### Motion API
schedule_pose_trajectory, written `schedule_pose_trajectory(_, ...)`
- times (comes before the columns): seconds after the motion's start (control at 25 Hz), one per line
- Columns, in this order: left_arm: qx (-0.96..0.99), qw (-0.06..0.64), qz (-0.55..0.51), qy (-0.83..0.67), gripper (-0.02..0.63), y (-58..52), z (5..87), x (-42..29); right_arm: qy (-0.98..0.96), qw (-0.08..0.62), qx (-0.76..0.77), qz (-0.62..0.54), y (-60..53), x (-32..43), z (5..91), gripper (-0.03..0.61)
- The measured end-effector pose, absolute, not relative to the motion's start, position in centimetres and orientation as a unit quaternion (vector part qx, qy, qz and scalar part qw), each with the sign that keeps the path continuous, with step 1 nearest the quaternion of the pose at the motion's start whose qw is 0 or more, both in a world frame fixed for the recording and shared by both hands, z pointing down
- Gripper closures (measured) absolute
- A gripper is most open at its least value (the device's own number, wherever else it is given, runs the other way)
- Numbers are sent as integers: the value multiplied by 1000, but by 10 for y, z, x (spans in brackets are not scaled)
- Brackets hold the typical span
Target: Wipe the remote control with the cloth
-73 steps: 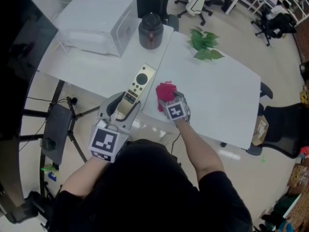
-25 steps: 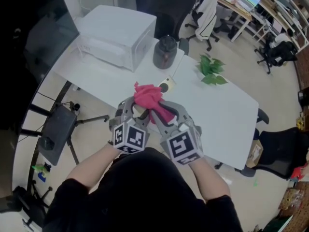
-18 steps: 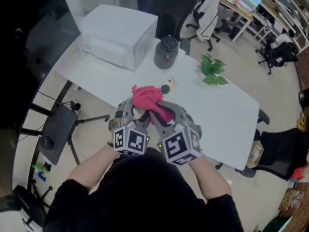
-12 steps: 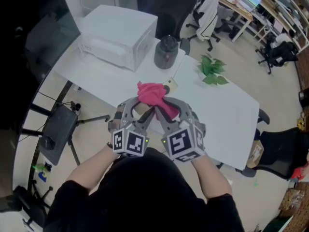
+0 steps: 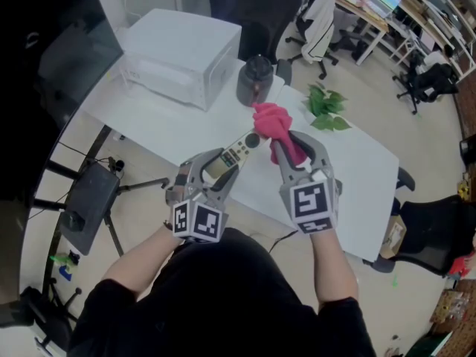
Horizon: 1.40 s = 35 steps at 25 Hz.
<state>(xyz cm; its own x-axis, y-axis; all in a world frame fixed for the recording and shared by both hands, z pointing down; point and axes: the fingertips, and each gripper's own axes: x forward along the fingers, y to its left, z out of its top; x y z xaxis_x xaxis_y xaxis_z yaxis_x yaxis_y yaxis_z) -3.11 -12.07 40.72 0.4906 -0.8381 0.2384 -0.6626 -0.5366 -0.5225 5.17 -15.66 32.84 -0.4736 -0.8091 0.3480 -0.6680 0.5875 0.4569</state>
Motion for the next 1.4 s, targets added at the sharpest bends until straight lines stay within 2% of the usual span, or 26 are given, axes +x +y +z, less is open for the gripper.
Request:
schedule_pose_trajectory(0.08,-845,175,-235,447,403,-123,408,-31,-855,256,429,-138,-148,47,318,486)
schedule_pose_trajectory(0.16,-859,131,-205,450,403,-126,407,-32,-867,232,419,-138,-135,37,311,486)
schedule_pose_trajectory(0.48,-890,-273,148,335,403,-142,386,-49,-908,145,369,-138,-90,8,297,486)
schedule_pose_trajectory(0.56,-862,-345,235,287,403,-146,377,-55,-915,125,366,-119,-85,5,301,486)
schedule_pose_trajectory(0.68,-820,-415,326,223,403,-147,364,-61,-923,96,365,-73,-85,7,312,486)
schedule_pose_trajectory(0.88,-788,-455,390,143,403,-140,350,-60,-934,88,347,-1,-92,6,341,486)
schedule_pose_trajectory(1.04,-800,-458,370,114,403,-128,350,-47,-938,103,331,16,-95,-4,357,486)
schedule_pose_trajectory(1.4,-829,-457,306,98,403,-107,364,-28,-921,85,380,9,-129,15,334,486)
